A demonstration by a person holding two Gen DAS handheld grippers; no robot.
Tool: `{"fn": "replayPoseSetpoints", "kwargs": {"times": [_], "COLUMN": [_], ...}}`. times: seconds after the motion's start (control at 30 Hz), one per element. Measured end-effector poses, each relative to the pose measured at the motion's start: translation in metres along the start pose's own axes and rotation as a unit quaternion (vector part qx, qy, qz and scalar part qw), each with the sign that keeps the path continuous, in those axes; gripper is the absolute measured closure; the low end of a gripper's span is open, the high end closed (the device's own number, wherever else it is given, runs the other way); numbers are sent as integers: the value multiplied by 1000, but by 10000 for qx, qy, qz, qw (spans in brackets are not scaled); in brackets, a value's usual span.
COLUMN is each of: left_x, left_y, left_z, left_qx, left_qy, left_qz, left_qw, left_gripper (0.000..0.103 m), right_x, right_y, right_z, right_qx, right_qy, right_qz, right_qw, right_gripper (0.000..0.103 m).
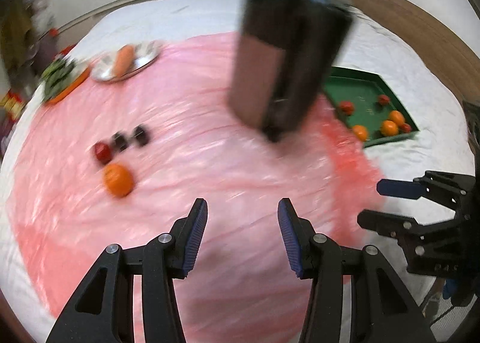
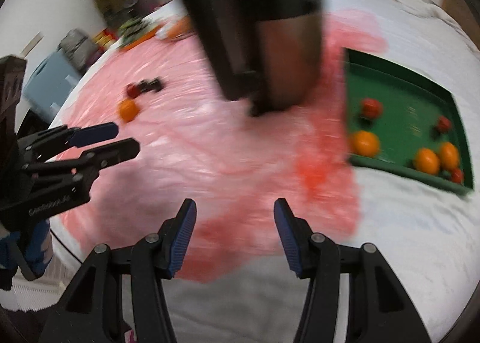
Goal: Organize fruits
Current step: 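Move both open tools back to the remaining fruit on the sheet, then grasp the orange with the left tool while the right tool grasps a dark plum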
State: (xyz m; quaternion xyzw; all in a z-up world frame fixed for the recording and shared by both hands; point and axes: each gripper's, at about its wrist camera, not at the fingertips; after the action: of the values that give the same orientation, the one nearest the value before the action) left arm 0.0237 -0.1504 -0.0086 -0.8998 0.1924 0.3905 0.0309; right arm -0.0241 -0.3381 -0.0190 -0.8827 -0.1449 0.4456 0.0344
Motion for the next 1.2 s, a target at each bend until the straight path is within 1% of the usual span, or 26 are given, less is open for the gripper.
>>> {"fn": "replayPoseSetpoints", "kwargs": {"times": [0.1,0.13,0.27,0.37,0.5,0.63,0.73,0.87,1.07,1.2], "left_x": [-5,-6,-8,-6,4,18,29,47,71,83], "left_y": [-31,-45,-84,-103,-123,-136,-138,-138,-141,-143], "left_z": [9,12,13,11,10,6,3,0,-5,-3], "left_qx": [-250,-376,-725,-821,-911,-1011,-1001,-981,-877,-861], "left_qy": [-53,-71,-59,24,69,68,79,42,9,-46], "left_qz": [-278,-406,-699,-834,-922,-886,-839,-776,-798,-813], "left_qw": [9993,9984,9949,9931,9915,9909,9914,9921,9929,9930], "left_gripper": [60,60,60,59,58,58,58,58,58,58], "right_x": [12,16,30,44,68,97,116,138,168,183], "right_y": [-31,-40,-65,-79,-96,-107,-110,-117,-118,-122], "right_z": [-5,-7,-20,-37,-62,-82,-97,-114,-131,-136], "right_qx": [-312,-376,-533,-650,-783,-842,-827,-983,-1106,-1272], "right_qy": [-73,-83,-79,-20,115,174,199,242,156,63], "right_qz": [-239,-313,-511,-590,-678,-683,-719,-788,-875,-967], "right_qw": [9992,9988,9972,9961,9946,9939,9938,9917,9899,9871], "right_gripper": [2,2,2,2,2,2,3,3,3,3]}}
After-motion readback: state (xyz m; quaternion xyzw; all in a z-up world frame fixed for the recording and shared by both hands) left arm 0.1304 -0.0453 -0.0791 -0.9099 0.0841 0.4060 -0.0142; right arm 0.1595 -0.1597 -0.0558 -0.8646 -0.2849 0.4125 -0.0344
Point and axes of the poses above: each gripper's, at about its wrist camera, not at the fingertips, and x roughly the way its jaws point, y to its right, z to its underside, and after that the axes turned 12 degrees about y, right-handed
